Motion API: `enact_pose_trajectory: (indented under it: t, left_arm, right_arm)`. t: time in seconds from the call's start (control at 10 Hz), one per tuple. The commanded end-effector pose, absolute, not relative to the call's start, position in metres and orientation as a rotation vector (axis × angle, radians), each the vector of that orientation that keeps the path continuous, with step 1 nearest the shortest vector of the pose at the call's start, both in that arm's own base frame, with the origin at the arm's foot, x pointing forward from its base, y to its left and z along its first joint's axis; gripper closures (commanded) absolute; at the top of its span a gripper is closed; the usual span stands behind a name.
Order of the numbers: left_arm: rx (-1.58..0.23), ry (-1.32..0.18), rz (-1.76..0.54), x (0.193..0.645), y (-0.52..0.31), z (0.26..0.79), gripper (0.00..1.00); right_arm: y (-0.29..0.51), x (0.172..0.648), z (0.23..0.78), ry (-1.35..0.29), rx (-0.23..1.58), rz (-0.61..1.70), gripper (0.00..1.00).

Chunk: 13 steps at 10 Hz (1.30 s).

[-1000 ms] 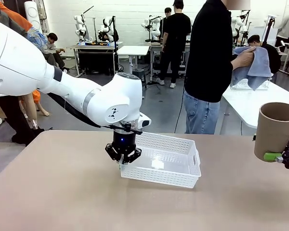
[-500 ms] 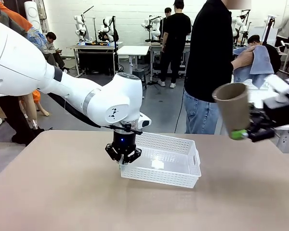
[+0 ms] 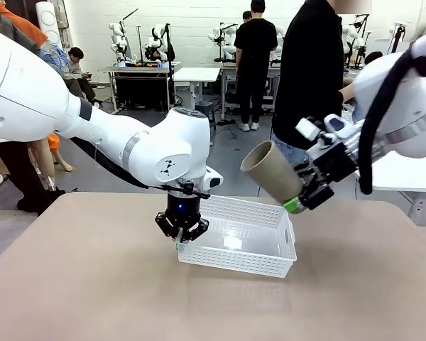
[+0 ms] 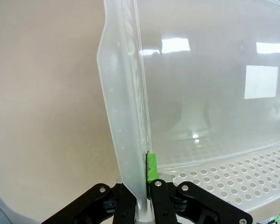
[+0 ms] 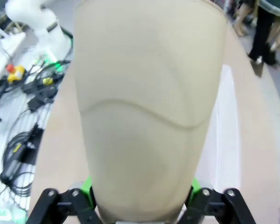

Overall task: Clean and organize the cups into the basket.
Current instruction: Pick up the Organizing basket and move it to the center of the table, then pick up the Reusable plastic cup from the right side of the table and place it inside the Organizing basket.

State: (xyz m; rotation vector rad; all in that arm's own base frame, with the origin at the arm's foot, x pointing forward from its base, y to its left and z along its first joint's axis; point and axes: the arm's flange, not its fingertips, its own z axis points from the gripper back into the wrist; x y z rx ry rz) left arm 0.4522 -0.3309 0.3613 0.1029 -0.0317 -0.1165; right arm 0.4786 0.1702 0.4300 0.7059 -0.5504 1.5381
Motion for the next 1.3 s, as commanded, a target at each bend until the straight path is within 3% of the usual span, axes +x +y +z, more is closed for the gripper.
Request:
enact_pose_trajectory:
  t: [0.0,0.7,1.2]
  left_arm:
    - [0.117,-0.029,-0.131,0.45,-0.333,0.357,1.0]
    - [0.117,-0.029,-0.131,0.45,-0.333,0.357,1.0]
    - [0.117,-0.029,-0.131,0.45,-0.333,0.357,1.0]
  right_arm:
    - [0.186,0.499,0.419,-0.423,0.665,1.548,0.23]
    - [0.213,0.498,0.347,-0.233,0.644,1.668,0.23]
    - [0.223,0.513,0.318,-0.281,0.606,1.705,0.23]
